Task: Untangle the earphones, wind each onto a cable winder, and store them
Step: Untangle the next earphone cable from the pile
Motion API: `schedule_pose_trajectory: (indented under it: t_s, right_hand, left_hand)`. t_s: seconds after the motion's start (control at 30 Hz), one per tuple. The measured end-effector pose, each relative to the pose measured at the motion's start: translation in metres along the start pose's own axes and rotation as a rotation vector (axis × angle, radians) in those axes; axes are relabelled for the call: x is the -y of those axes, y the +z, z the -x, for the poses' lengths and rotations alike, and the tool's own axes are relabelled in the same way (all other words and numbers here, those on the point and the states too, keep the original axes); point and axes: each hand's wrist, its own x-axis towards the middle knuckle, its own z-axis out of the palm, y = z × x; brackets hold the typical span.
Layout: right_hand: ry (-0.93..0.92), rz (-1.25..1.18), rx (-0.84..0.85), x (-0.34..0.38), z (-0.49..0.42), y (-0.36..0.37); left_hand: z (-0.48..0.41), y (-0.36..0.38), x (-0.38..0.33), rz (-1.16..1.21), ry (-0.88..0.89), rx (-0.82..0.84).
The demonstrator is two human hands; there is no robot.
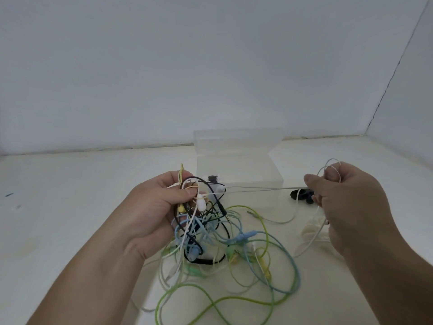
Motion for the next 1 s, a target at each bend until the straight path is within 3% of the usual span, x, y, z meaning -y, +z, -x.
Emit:
schedule_pose_trajectory:
  t_s: [0.23,0.47,0.63,0.83,0.93,1.0]
  right_hand:
    - [0.034,-0.022,0.039,0.001,0.003,0.002]
    - [0.037,-0.042,0.069,0.002,0.005,0.004]
    - [0.034,-0.028,0.075,0.003,0.006,0.004]
    - [0.018,-0.040,0.062,0.004,0.006,0.003]
    - [0.020,-0.039,0.063,0.005,0.007,0.003]
    - [0.018,-0.032,0.065,0.006,0.007,0.002]
  left_hand:
    - [0.000,0.000,-0.002,0.049,0.031,0.091]
    - [0.001,0.006,0.003,-0.046,0.073,-0.039]
    - [0.001,0.008,0.007,-0.362,0.160,-0.148]
    - [0.003,0.006,0.010,-0.612,0.243,-0.145]
    - [0.000,0.003,0.010,-0.578,0.222,-0.150]
    - [0.000,0.003,0.008,-0.423,0.181,-0.151]
